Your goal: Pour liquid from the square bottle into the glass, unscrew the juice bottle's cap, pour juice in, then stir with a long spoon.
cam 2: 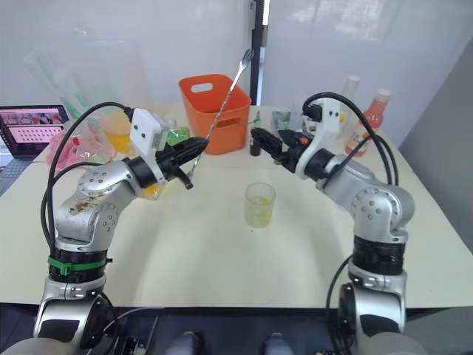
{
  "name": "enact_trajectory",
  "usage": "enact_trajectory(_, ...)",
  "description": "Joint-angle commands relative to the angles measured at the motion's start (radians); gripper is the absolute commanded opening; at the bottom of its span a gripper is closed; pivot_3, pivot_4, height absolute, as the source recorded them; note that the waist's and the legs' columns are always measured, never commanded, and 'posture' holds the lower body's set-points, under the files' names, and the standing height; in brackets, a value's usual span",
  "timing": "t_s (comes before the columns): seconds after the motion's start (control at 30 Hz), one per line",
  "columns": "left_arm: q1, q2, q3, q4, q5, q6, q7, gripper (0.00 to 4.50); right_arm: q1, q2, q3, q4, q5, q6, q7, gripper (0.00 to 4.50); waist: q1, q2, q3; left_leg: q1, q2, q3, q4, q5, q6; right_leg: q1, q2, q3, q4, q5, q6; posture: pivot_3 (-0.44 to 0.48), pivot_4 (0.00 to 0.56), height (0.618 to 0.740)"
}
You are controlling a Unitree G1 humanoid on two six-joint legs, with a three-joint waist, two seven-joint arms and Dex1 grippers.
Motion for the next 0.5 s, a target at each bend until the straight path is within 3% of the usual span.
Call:
enact_trajectory(0.03,-0.031,-0.028,-0.016,-0.034,-0.005,-0.017,0.024,0.03,-0.055,0.065,-0.038,-0.011,0.077,-0.003,-0.058,4.5,-0.001,0.0,0.0,0.0,0.0,0.0,0.0,0.0,0.0,0.0,0.0,0.0,0.0,0.0,0.0,0.0,0.15,0.738)
enact_trajectory(0.5,-0.01,-0.054,-0.063,-0.052,-0.026,0.011,0.012,0.03,-0.112,0.171,-0.042,0.05,0.086,-0.089,-0.093,4.5,-0.003,0.001,0.0,0.0,0.0,0.0,-0.001,0.0,0.0,0.0,0.0,0.0,0.0,0.0,0.0,0.0,0.15,0.738)
